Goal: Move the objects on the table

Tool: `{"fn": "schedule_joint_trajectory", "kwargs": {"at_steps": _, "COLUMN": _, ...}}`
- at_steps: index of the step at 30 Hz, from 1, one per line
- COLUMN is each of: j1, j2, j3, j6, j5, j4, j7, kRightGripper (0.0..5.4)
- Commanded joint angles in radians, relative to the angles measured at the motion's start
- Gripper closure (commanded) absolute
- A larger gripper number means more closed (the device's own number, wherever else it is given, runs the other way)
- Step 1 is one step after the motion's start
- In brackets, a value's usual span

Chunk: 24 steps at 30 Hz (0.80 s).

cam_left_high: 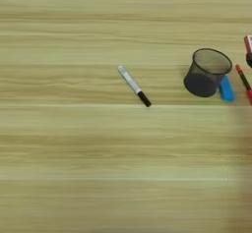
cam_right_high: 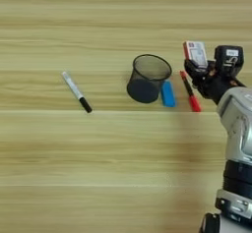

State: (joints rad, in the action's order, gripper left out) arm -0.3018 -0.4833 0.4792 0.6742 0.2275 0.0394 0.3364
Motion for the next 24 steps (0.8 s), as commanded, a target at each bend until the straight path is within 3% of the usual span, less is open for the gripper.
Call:
{"fn": "schedule_joint_trajectory", "kwargs": {"at_steps": 1, "j1": -0.091, "j2": -0.089, "j3": 0.024, "j6": -0.093, "j5": -0.017, "j4": 0.057, "j7": -0.029, "kRightGripper": 3.31}}
{"fn": "schedule_joint_trajectory", "kwargs": {"at_steps": 16, "j1": -0.215, "j2": -0.173, "j3": 0.009, "j6": -0.271, "j5": -0.016, "j4": 0.561, "j7": 0.002, "kRightGripper": 3.31}}
{"fn": "schedule_joint_trajectory", "kwargs": {"at_steps": 24, "j1": -0.260, "j2": -0.188, "j3": -0.024, "j6": -0.352, "j5": -0.030, "j4": 0.730, "j7": 0.017, "kRightGripper": 3.31}}
